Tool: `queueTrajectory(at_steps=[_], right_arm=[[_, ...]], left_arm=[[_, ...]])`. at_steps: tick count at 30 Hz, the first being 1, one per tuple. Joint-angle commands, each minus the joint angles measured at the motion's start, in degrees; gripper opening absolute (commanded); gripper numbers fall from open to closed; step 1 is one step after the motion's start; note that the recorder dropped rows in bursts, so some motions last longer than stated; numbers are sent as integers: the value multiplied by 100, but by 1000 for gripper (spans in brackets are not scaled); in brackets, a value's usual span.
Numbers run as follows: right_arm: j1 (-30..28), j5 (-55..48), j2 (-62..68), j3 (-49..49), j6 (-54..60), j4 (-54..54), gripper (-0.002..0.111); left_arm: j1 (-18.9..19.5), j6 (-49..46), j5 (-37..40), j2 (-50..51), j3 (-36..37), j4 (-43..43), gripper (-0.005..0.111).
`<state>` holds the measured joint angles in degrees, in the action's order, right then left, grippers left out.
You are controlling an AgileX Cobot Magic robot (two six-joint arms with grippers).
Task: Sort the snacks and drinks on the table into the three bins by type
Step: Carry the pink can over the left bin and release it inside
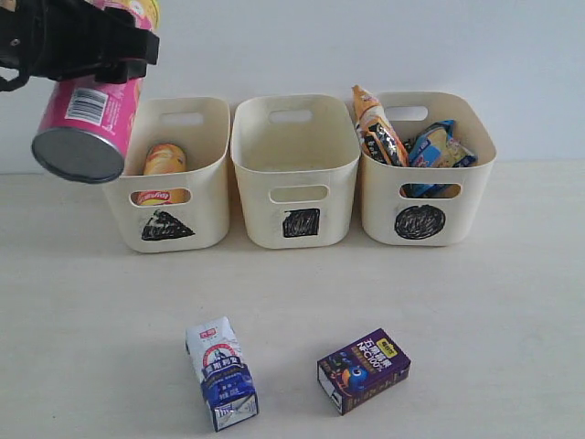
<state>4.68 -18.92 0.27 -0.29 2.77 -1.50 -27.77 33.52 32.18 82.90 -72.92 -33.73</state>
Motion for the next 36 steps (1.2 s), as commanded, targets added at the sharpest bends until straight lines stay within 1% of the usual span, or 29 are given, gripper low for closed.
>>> queueTrajectory(at_steps=[1, 2, 3, 5, 6, 7, 14, 15, 17, 21, 33, 36], right_arm=[[-10, 50, -27, 29, 14, 29, 0], [-10, 50, -27, 29, 14, 29, 0], [-10, 50, -27, 29, 14, 29, 0], [-10, 50, -27, 29, 14, 29, 0], [-10, 50, -27, 29, 28, 29, 0], [-10, 50, -27, 29, 28, 29, 0], [-10, 50, -27, 29, 1, 29, 0], [-10, 50, -27, 29, 1, 29, 0], [-10, 50, -27, 29, 18, 29, 0], [-10, 50, -27, 29, 18, 29, 0], [-10, 50, -27, 29, 23, 29, 0], [-10, 50, -27, 29, 23, 29, 0]], left_arm=[[547, 72, -1710, 557, -50, -63, 4], [683, 118, -2076, 782, -81, -63, 4], [801, 141, -2192, 1013, -182, -63, 4], [982, 141, -2235, 1513, -536, -63, 4], [1069, 141, -2273, 1871, -824, -63, 4], [1104, 141, -2316, 2142, -1062, -63, 4], [1120, 141, -2309, 3225, -2189, -63, 4], [1120, 141, -2273, 3434, -2433, -63, 4], [1120, 141, -2156, 3695, -2663, -63, 4], [1120, 141, -2144, 3965, -2838, -124, 4], [1145, 141, -2549, 4251, -2839, -148, 4], [1172, 141, -2536, 4285, -2839, -148, 8]])
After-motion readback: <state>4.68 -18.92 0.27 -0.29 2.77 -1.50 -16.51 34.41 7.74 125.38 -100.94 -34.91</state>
